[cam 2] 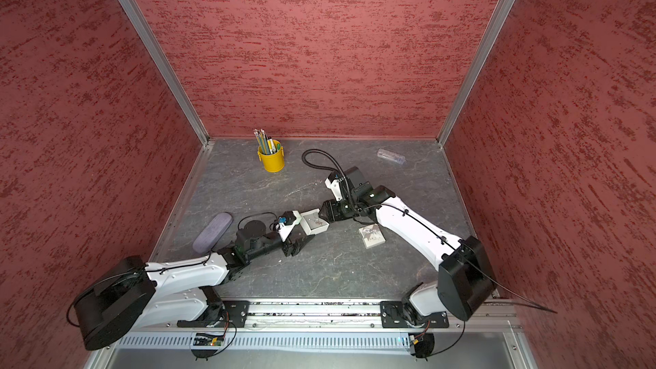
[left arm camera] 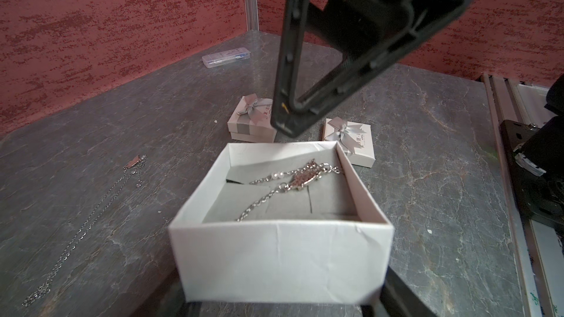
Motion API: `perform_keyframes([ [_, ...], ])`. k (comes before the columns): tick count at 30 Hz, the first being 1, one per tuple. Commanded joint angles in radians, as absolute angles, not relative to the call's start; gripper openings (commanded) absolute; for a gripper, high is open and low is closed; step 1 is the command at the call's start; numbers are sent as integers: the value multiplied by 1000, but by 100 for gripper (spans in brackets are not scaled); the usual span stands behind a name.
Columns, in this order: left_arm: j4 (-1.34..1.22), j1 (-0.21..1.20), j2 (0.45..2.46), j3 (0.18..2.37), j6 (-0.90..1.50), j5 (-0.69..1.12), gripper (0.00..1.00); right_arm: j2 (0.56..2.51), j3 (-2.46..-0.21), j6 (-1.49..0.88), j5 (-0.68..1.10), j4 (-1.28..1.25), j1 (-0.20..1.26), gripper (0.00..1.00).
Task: Take the necklace out of the lift-off lid jewelry box
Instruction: Place the jewelry box at the center of the board.
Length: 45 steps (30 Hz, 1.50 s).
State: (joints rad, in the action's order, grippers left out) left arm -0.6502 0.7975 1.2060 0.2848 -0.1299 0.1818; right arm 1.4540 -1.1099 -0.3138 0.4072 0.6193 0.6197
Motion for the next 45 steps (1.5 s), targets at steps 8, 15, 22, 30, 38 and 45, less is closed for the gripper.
perform_keyframes([
  [8,-648,805,1189,311,-139,195,61,1510,-1119,-308,407,591,640,32],
  [15,-637,807,1180,303,-135,191,61,1516,-1118,-321,411,587,640,6],
  [22,-660,814,1152,258,-83,173,80,1491,-1040,-415,341,502,658,0],
  [30,-541,824,1077,227,47,162,94,1482,-922,-475,147,434,691,0],
  [38,-394,824,1045,209,339,64,92,1494,-776,-483,68,327,735,0],
  [45,-302,819,1122,267,559,44,85,1489,-788,-491,47,375,755,29],
])
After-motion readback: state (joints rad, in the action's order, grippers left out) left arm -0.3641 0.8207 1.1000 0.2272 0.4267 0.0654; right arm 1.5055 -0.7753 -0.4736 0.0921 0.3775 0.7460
